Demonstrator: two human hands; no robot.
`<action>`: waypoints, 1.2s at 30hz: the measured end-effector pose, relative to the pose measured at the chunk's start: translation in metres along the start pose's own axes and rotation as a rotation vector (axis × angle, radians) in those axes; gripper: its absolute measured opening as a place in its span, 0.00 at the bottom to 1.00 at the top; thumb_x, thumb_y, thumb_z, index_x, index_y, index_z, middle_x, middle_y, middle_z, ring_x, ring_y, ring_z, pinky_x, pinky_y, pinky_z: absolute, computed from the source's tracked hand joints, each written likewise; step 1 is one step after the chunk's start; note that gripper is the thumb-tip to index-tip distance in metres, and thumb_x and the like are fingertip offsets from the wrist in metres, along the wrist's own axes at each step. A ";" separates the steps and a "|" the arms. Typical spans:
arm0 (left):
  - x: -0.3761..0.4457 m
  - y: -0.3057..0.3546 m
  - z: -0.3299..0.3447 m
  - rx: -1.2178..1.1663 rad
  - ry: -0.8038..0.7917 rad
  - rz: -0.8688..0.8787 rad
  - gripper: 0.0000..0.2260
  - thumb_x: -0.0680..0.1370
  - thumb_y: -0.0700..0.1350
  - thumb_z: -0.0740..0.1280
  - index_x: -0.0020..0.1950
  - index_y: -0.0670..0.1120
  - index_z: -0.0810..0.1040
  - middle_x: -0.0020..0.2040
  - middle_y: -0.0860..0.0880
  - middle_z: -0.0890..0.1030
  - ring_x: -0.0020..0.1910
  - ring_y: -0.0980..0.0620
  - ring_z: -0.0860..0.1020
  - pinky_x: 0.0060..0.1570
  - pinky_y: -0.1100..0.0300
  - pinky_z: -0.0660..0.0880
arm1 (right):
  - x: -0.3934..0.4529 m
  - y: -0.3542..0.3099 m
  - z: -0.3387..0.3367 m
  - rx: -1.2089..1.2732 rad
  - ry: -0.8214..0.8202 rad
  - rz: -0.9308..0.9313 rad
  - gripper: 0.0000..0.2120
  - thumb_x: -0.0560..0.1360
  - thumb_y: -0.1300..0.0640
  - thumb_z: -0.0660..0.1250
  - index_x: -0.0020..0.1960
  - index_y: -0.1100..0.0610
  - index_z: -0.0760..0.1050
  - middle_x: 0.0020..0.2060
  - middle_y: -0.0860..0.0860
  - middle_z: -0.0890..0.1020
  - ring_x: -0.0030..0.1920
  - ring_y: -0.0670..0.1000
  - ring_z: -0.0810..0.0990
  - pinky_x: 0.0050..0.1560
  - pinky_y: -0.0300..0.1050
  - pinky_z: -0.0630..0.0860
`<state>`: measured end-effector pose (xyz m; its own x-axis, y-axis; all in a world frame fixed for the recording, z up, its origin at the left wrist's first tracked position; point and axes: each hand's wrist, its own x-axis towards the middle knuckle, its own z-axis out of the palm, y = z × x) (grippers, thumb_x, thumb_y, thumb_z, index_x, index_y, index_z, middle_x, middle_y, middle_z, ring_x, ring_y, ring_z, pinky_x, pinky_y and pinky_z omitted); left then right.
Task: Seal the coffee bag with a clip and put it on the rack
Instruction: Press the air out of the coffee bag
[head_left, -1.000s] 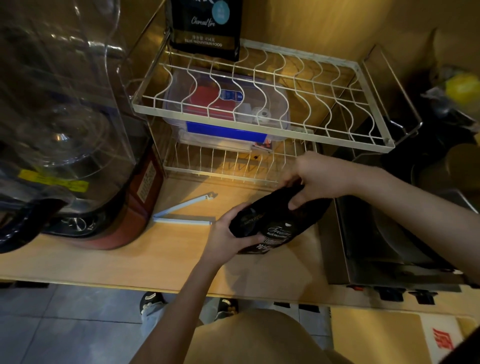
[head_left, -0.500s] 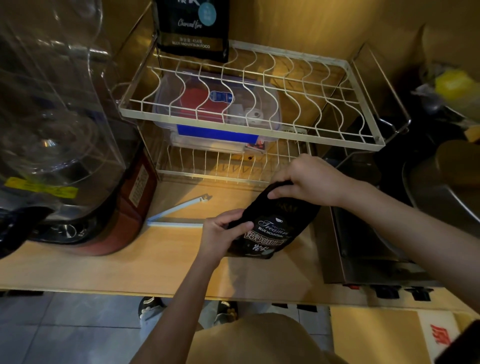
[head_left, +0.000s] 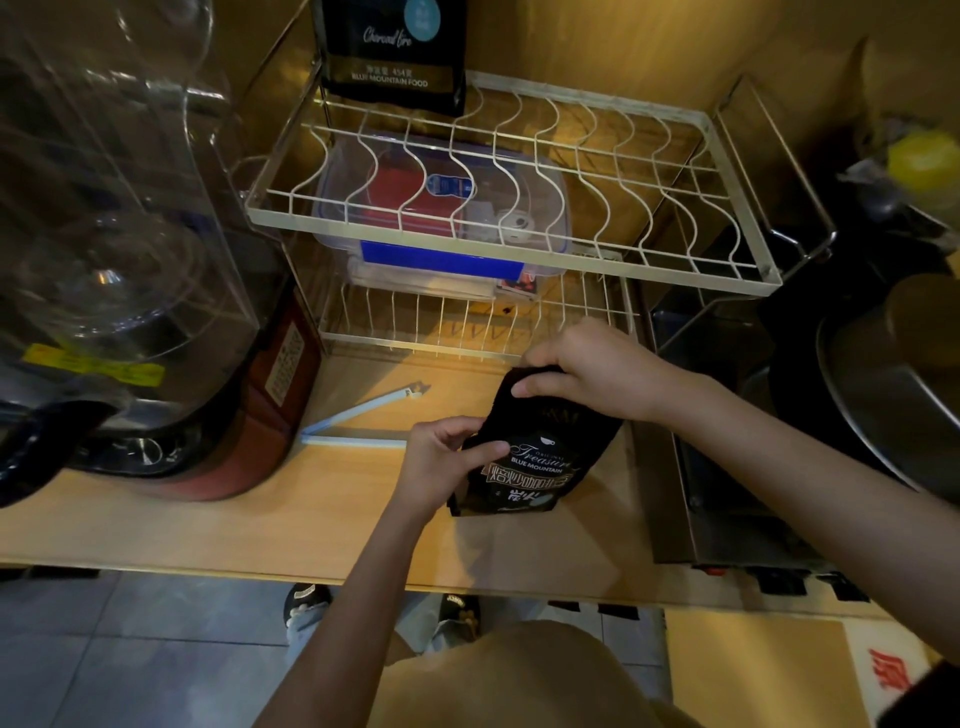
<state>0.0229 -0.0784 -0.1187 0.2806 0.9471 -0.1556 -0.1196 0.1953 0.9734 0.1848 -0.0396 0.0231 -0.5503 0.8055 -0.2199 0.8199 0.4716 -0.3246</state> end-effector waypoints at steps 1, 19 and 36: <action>0.001 0.000 0.000 0.019 0.008 -0.002 0.08 0.66 0.33 0.72 0.43 0.41 0.82 0.35 0.58 0.85 0.40 0.58 0.82 0.39 0.67 0.78 | 0.000 -0.001 0.001 -0.007 0.008 -0.005 0.13 0.75 0.50 0.62 0.46 0.58 0.79 0.37 0.54 0.83 0.38 0.52 0.80 0.44 0.52 0.76; 0.020 0.038 0.000 0.049 -0.010 0.024 0.05 0.73 0.37 0.66 0.36 0.42 0.77 0.26 0.56 0.81 0.31 0.61 0.79 0.31 0.70 0.74 | -0.023 0.040 0.011 0.561 0.207 0.210 0.15 0.67 0.63 0.72 0.53 0.57 0.77 0.47 0.50 0.82 0.50 0.46 0.81 0.50 0.38 0.78; 0.018 0.030 0.013 0.223 0.055 -0.068 0.11 0.66 0.39 0.73 0.47 0.41 0.79 0.41 0.47 0.82 0.41 0.53 0.82 0.36 0.65 0.79 | -0.036 0.028 0.115 1.193 0.463 0.478 0.21 0.60 0.66 0.77 0.44 0.46 0.75 0.42 0.43 0.81 0.39 0.34 0.81 0.36 0.29 0.78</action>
<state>0.0369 -0.0587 -0.0900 0.2282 0.9473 -0.2248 0.1126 0.2036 0.9726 0.2093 -0.0964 -0.0837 0.0414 0.9578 -0.2845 0.1512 -0.2875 -0.9458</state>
